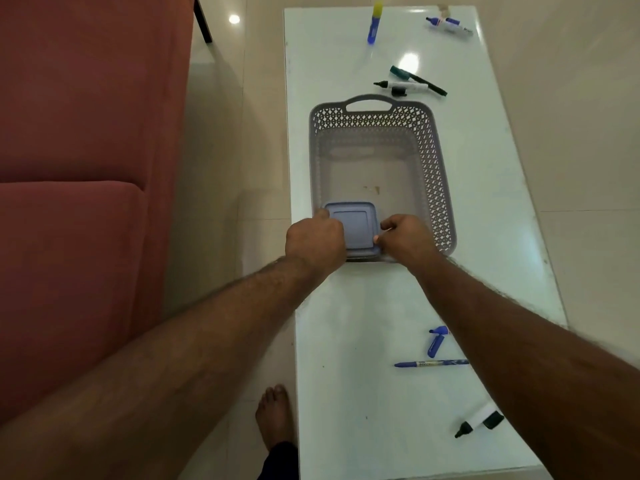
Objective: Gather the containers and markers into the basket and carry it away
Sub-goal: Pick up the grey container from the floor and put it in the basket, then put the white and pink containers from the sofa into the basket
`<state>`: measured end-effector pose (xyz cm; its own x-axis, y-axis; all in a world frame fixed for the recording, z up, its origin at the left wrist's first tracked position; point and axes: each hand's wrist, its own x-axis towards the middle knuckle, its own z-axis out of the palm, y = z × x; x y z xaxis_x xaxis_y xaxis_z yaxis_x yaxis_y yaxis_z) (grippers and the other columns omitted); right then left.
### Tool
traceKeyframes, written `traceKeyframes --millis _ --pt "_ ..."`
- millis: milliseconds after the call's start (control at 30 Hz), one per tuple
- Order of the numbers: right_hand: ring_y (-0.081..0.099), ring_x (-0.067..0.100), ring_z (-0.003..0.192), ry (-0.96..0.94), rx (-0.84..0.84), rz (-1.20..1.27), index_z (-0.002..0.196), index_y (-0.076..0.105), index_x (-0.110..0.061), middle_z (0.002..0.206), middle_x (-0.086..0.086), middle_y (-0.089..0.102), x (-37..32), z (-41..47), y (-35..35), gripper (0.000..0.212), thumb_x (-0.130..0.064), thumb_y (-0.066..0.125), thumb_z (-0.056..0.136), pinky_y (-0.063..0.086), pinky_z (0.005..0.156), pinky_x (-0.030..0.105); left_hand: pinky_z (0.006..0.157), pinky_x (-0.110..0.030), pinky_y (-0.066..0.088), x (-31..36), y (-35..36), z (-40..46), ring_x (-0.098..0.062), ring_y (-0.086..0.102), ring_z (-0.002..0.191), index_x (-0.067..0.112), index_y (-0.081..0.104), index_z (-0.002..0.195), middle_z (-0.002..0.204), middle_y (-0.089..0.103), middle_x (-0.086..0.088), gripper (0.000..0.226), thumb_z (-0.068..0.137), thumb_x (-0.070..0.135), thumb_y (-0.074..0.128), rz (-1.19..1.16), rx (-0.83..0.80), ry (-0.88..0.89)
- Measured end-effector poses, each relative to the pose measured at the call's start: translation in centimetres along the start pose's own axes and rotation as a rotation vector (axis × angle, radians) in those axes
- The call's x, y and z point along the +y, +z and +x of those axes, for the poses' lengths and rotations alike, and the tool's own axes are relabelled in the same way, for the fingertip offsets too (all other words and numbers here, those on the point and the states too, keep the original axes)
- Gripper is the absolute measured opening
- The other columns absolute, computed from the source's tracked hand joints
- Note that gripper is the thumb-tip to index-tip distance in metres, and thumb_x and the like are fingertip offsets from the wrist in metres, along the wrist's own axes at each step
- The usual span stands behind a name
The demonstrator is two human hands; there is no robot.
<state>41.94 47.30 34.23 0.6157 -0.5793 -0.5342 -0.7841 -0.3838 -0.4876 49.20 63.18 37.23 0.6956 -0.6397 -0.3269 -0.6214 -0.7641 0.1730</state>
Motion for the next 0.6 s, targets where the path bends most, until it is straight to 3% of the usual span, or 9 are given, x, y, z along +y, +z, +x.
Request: traceKeyframes --millis 100,233,367,500,600 --pt "0.067 0.027 0.101 -0.002 -0.002 -0.038 0.121 0.066 -0.009 0.114 0.011 0.071 0.2 -0.1 -0.2 0.048 -0.027 0.081 0.079 0.054 0.092 0.039 0.062 -0.030 0.042 0.1 -0.1 -0.5 -0.026 0.062 0.082 0.015 0.067 0.101 0.116 0.058 -0.008 0.018 0.092 0.022 0.053 -0.001 0.036 -0.003" --pt "0.065 0.025 0.106 -0.095 0.128 -0.088 0.123 0.065 -0.011 0.116 0.009 0.070 -0.1 -1.3 -1.3 0.044 -0.032 0.074 0.085 0.045 0.086 0.026 0.059 -0.030 0.046 -0.3 -0.1 -2.7 -0.024 0.058 0.081 0.015 0.066 0.095 0.100 0.063 -0.004 0.021 0.092 0.022 0.047 -0.017 0.273 -0.010" --pt "0.066 0.020 0.098 -0.226 0.231 -0.021 0.115 0.069 -0.016 0.107 0.003 0.072 -2.0 -4.1 -2.4 0.033 -0.032 0.071 0.086 0.041 0.080 0.023 0.072 -0.038 0.054 -1.9 -0.5 -6.5 -0.026 0.061 0.094 0.018 0.069 0.108 0.108 0.065 -0.003 0.031 0.092 0.035 0.049 -0.240 0.341 -0.181" --pt "0.068 0.019 0.093 -0.378 0.130 0.025 0.106 0.072 -0.020 0.097 0.001 0.074 -5.2 -8.5 -1.4 0.024 -0.033 0.070 0.086 0.049 0.083 0.029 0.082 -0.037 0.053 -6.2 -1.5 -12.1 -0.029 0.063 0.101 0.018 0.066 0.116 0.114 0.066 -0.005 0.035 0.090 0.039 0.055 -0.381 0.371 -0.412" --pt "0.066 0.014 0.084 -0.463 0.005 0.021 0.102 0.073 -0.019 0.090 -0.001 0.073 -7.6 -13.0 0.4 0.018 -0.030 0.070 0.087 0.042 0.075 0.024 0.084 -0.036 0.052 -9.5 -2.5 -18.5 -0.030 0.062 0.103 0.015 0.066 0.115 0.115 0.065 -0.009 0.040 0.090 0.044 0.054 -0.429 0.350 -0.553"
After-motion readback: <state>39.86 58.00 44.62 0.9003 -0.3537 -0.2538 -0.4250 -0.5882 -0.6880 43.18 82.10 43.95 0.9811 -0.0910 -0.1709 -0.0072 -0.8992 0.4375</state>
